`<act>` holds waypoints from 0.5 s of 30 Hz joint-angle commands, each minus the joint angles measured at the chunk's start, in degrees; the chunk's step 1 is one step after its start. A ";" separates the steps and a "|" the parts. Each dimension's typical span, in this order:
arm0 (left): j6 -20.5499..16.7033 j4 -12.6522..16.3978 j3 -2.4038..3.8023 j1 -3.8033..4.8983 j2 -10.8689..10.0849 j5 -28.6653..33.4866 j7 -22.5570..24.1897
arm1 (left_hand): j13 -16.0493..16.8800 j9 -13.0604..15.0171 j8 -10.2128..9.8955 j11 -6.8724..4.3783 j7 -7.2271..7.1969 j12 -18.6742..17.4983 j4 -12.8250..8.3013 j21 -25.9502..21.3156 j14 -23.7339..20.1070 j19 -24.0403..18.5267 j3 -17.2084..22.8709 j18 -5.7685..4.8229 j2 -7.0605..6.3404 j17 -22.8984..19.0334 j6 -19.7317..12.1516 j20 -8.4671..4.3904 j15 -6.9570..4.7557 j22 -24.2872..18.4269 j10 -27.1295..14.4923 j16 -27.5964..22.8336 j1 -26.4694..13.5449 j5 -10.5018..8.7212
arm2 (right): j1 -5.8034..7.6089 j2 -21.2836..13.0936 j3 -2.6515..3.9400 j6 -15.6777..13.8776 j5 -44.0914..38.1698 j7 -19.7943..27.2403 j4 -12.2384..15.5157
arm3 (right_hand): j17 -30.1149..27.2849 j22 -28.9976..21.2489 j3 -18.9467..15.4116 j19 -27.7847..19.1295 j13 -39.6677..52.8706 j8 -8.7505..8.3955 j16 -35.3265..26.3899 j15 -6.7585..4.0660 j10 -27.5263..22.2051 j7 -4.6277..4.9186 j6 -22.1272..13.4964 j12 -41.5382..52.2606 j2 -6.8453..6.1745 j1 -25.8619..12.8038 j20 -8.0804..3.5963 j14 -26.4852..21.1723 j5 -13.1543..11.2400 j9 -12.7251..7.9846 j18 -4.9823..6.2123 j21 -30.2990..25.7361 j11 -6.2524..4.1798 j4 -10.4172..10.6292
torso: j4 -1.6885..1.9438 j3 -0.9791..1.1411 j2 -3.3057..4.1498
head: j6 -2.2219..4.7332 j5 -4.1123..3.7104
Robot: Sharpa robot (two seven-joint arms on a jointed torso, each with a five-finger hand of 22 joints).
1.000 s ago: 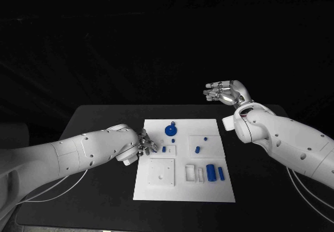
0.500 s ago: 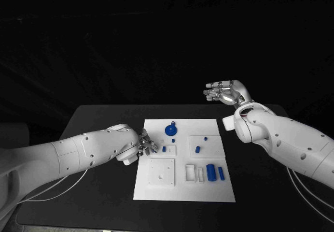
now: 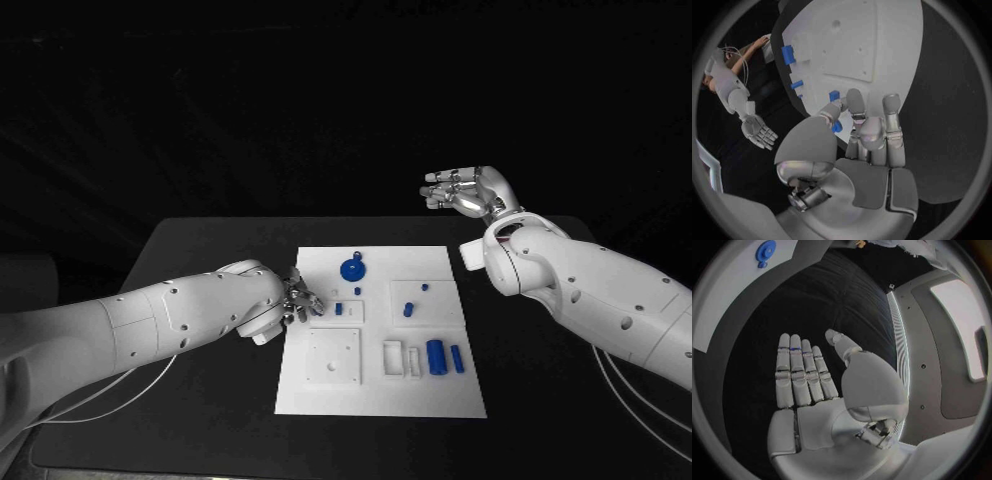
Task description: Assemble the parts on the task board
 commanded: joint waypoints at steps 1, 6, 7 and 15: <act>-4.65 1.19 -0.14 -0.32 -0.83 -0.31 0.66 | 0.05 16.30 0.15 -0.70 -5.91 -0.11 -0.36 -0.31 -0.20 0.13 -0.11 0.69 1.15 0.09 6.50 0.26 -0.37 1.05 2.19 -0.09 0.45 0.13 | -0.06 -0.09 0.01 0.68 -0.06 0.46 0.03 | -0.09 -0.05 0.09 -0.08 -0.08 0.14 -0.16 0.11 -0.30 0.01 -0.15 -0.19 -0.01 -0.64 0.12 -0.41 0.25 -0.04 0.26 -0.39 -0.09 0.19 | 0.05 -0.01 -0.01 | -0.21 -0.21; -7.02 2.56 -0.14 -0.33 -1.69 0.17 1.18 | 0.03 16.28 0.14 -0.71 -5.93 -0.08 -0.30 -0.29 -0.20 0.18 -0.14 0.96 1.14 0.09 6.55 0.48 -0.40 1.04 2.19 -0.06 0.34 0.09 | -0.08 -0.21 0.01 0.68 -0.06 0.45 0.07 | -0.09 -0.05 0.09 -0.08 -0.08 0.14 -0.16 0.11 -0.30 0.01 -0.15 -0.19 -0.01 -0.64 0.12 -0.41 0.25 -0.04 0.26 -0.39 -0.09 0.19 | 0.14 0.01 -0.04 | -0.27 -0.26; -7.29 2.73 -0.14 -0.33 -1.78 0.23 1.25 | 0.02 16.27 0.15 -0.71 -5.93 -0.08 -0.27 -0.29 -0.20 0.18 -0.16 1.00 1.16 0.09 6.57 0.52 -0.39 1.04 2.20 -0.06 0.32 0.03 | -0.08 -0.22 0.01 0.68 -0.06 0.45 0.08 | -0.09 -0.05 0.09 -0.08 -0.08 0.14 -0.16 0.11 -0.30 0.01 -0.15 -0.19 -0.01 -0.64 0.12 -0.41 0.25 -0.04 0.26 -0.39 -0.09 0.19 | 0.16 -0.01 -0.03 | -0.27 -0.28; -7.84 3.25 -0.14 -0.34 -1.96 0.51 1.55 | 0.02 16.27 0.16 -0.71 -5.93 -0.07 -0.24 -0.29 -0.20 0.18 -0.16 1.04 1.16 0.10 6.58 0.55 -0.38 1.04 2.20 -0.05 0.31 -0.01 | -0.09 -0.24 0.01 0.74 -0.07 0.45 0.07 | -0.09 -0.05 0.09 -0.08 -0.08 0.14 -0.16 0.11 -0.30 0.01 -0.15 -0.19 -0.01 -0.64 0.12 -0.41 0.25 -0.04 0.26 -0.39 -0.09 0.19 | 0.06 0.02 -0.05 | -0.36 -0.05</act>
